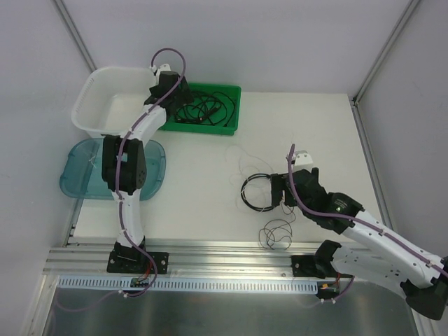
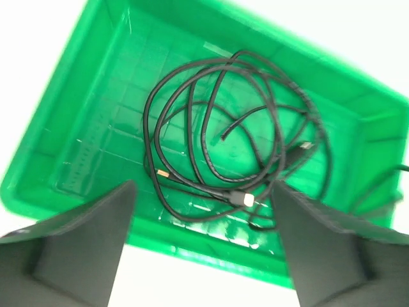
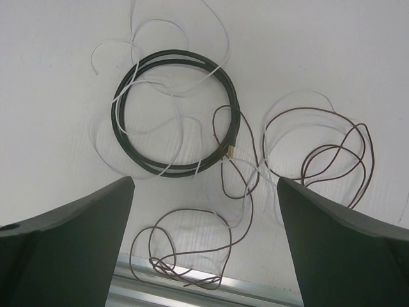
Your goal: Untangle the cables
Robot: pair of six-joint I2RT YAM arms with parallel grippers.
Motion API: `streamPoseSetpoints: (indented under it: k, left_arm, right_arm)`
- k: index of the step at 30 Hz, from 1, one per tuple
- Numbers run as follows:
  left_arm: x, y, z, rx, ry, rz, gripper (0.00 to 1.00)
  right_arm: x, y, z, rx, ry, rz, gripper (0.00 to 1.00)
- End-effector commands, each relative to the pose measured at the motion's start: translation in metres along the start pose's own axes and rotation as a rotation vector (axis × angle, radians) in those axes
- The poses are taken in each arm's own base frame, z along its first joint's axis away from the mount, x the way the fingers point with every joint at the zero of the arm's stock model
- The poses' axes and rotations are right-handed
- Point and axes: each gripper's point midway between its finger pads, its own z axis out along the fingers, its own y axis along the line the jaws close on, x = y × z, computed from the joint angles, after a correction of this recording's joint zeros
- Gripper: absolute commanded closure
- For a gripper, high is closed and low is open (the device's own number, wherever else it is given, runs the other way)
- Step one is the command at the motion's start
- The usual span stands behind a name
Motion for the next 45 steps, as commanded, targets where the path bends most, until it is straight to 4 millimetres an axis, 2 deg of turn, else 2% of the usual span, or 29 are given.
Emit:
streamPoseSetpoints:
  k: [1, 2, 3, 5, 6, 7, 8, 9, 10, 12, 13, 14, 15, 16, 18, 19, 20, 21, 23, 24, 26, 27, 29, 31, 32, 36, 41, 43, 45]
  left_arm:
    - [-0.082, -0.023, -0.078, 0.115, -0.175, -0.022, 0.07]
    - [-0.085, -0.027, -0.089, 0.134, -0.180, -0.021, 0.02]
    - [-0.095, -0.037, -0.115, 0.179, -0.204, -0.021, 0.01]
    - [-0.083, -0.043, -0.135, 0.208, -0.185, 0.002, 0.01]
    - [-0.075, -0.057, -0.149, 0.244, -0.177, 0.017, 0.01]
    - [-0.080, -0.065, -0.176, 0.290, -0.198, 0.021, 0.01]
    - [-0.058, -0.065, -0.182, 0.292, -0.157, 0.042, 0.01]
    - [-0.060, -0.071, -0.208, 0.324, -0.179, 0.045, 0.01]
    - [-0.028, -0.083, -0.218, 0.357, -0.129, 0.094, 0.01]
    - [-0.007, -0.092, -0.247, 0.401, -0.109, 0.126, 0.01]
    - [0.030, -0.102, -0.258, 0.447, -0.040, 0.167, 0.01]
    - [0.046, -0.104, -0.265, 0.462, -0.008, 0.176, 0.01]
    - [0.060, -0.103, -0.281, 0.484, 0.022, 0.185, 0.01]
    - [0.095, -0.103, -0.289, 0.503, 0.091, 0.208, 0.01]
    - [0.126, -0.097, -0.308, 0.525, 0.162, 0.232, 0.01]
    - [0.153, -0.087, -0.310, 0.510, 0.227, 0.234, 0.01]
    - [0.174, -0.089, -0.323, 0.546, 0.281, 0.253, 0.01]
    - [0.186, -0.082, -0.331, 0.549, 0.320, 0.260, 0.01]
    - [0.223, -0.068, -0.342, 0.543, 0.423, 0.265, 0.01]
    - [0.241, -0.056, -0.346, 0.520, 0.475, 0.255, 0.01]
    - [0.256, -0.049, -0.354, 0.523, 0.515, 0.251, 0.01]
    - [0.267, -0.040, -0.353, 0.496, 0.543, 0.238, 0.01]
    - [0.273, -0.035, -0.354, 0.482, 0.553, 0.228, 0.01]
    - [0.278, -0.031, -0.354, 0.467, 0.569, 0.220, 0.01]
    - [0.279, -0.031, -0.354, 0.466, 0.572, 0.217, 0.01]
    - [0.280, -0.031, -0.353, 0.454, 0.572, 0.223, 0.01]
    - [0.288, -0.026, -0.344, 0.405, 0.585, 0.226, 0.01]
    - [0.292, -0.032, -0.338, 0.385, 0.596, 0.245, 0.01]
    - [0.286, -0.046, -0.334, 0.395, 0.578, 0.272, 0.01]
  right_arm:
    - [-0.014, -0.008, -0.012, 0.025, -0.042, 0.016, 0.00]
    - [-0.016, -0.010, -0.015, 0.028, -0.048, 0.014, 0.00]
    - [-0.018, -0.012, -0.016, 0.034, -0.054, 0.017, 0.00]
    - [-0.018, -0.016, -0.018, 0.050, -0.052, 0.016, 0.00]
    - [-0.018, -0.017, -0.019, 0.058, -0.047, 0.027, 0.01]
    - [-0.017, -0.018, -0.019, 0.065, -0.041, 0.037, 0.00]
    - [-0.014, -0.021, -0.018, 0.078, -0.025, 0.036, 0.00]
    - [-0.011, -0.023, -0.017, 0.088, -0.010, 0.053, 0.00]
    - [-0.010, -0.026, -0.016, 0.103, 0.000, 0.068, 0.00]
    - [-0.002, -0.027, -0.012, 0.102, 0.033, 0.092, 0.01]
    - [0.000, -0.032, -0.007, 0.118, 0.052, 0.115, 0.01]
    - [0.005, -0.029, -0.003, 0.094, 0.081, 0.126, 0.01]
    - [0.007, -0.030, 0.000, 0.090, 0.097, 0.138, 0.03]
    - [0.008, -0.035, 0.008, 0.102, 0.116, 0.159, 0.07]
    - [0.017, -0.031, 0.018, 0.064, 0.172, 0.185, 0.13]
    - [0.017, -0.036, 0.028, 0.075, 0.186, 0.213, 0.21]
    - [0.020, -0.032, 0.033, 0.043, 0.213, 0.228, 0.24]
    - [0.024, -0.034, 0.038, 0.042, 0.233, 0.240, 0.28]
    - [0.027, -0.037, 0.052, 0.042, 0.276, 0.248, 0.36]
    - [0.020, -0.037, 0.057, 0.042, 0.271, 0.245, 0.39]
    - [0.024, -0.039, 0.071, 0.056, 0.314, 0.212, 0.44]
    - [0.018, -0.039, 0.079, 0.051, 0.309, 0.214, 0.49]
    - [0.025, -0.037, 0.096, 0.040, 0.366, 0.211, 0.51]
    - [0.021, -0.034, 0.107, 0.025, 0.378, 0.219, 0.53]
    - [0.028, -0.033, 0.116, 0.026, 0.417, 0.217, 0.53]
    - [0.035, -0.016, 0.134, -0.053, 0.464, 0.241, 0.54]
    - [0.050, -0.011, 0.141, -0.066, 0.508, 0.259, 0.54]
    - [0.048, -0.010, 0.138, -0.071, 0.475, 0.269, 0.54]
    - [0.046, -0.013, 0.135, -0.062, 0.456, 0.270, 0.54]
